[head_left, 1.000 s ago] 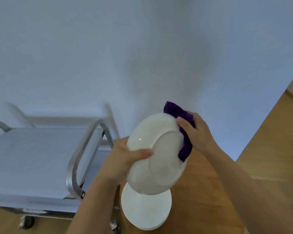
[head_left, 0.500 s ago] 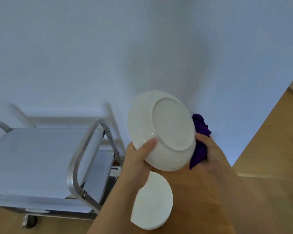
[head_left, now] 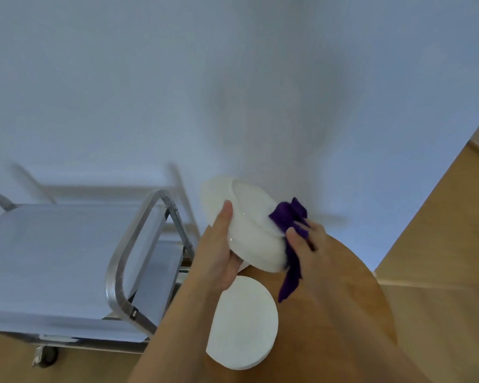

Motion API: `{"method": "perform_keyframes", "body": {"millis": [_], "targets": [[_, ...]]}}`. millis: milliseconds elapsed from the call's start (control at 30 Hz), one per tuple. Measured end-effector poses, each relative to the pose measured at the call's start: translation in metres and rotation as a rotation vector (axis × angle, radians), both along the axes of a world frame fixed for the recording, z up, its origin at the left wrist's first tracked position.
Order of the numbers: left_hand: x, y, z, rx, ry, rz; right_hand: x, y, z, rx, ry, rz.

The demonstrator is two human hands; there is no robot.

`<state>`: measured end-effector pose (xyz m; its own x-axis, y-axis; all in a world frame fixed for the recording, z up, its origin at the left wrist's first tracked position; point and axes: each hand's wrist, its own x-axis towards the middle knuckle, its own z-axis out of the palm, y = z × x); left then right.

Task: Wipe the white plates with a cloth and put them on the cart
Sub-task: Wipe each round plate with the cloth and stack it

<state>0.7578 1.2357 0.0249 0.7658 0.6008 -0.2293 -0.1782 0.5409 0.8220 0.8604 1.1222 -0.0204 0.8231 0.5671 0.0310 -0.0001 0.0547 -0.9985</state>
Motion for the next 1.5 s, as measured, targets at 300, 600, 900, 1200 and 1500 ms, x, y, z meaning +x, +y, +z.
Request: {"method": "perform_keyframes", "body": {"millis": [300, 600, 900, 1200, 1500], "targets": [[-0.005, -0.025, -0.012, 0.584, 0.243, -0.18, -0.025, 0.007, 0.025, -0.076, -0.125, 0.129], [-0.016, -0.044, -0.026, 0.481, 0.26, -0.218, 0.021, 0.028, -0.002, -0.305, -0.205, 0.084], [-0.018, -0.043, -0.068, 0.929, 0.604, -0.368, 0.031, -0.001, -0.13, -0.794, -0.073, 0.164], [-0.025, -0.033, -0.14, 1.59, 0.986, -0.857, 0.041, -0.023, -0.193, -1.134, -0.042, 0.238], [-0.043, -0.026, -0.187, 1.708, 1.101, -1.167, 0.016, 0.013, -0.175, -0.615, 0.327, 0.399]]}}
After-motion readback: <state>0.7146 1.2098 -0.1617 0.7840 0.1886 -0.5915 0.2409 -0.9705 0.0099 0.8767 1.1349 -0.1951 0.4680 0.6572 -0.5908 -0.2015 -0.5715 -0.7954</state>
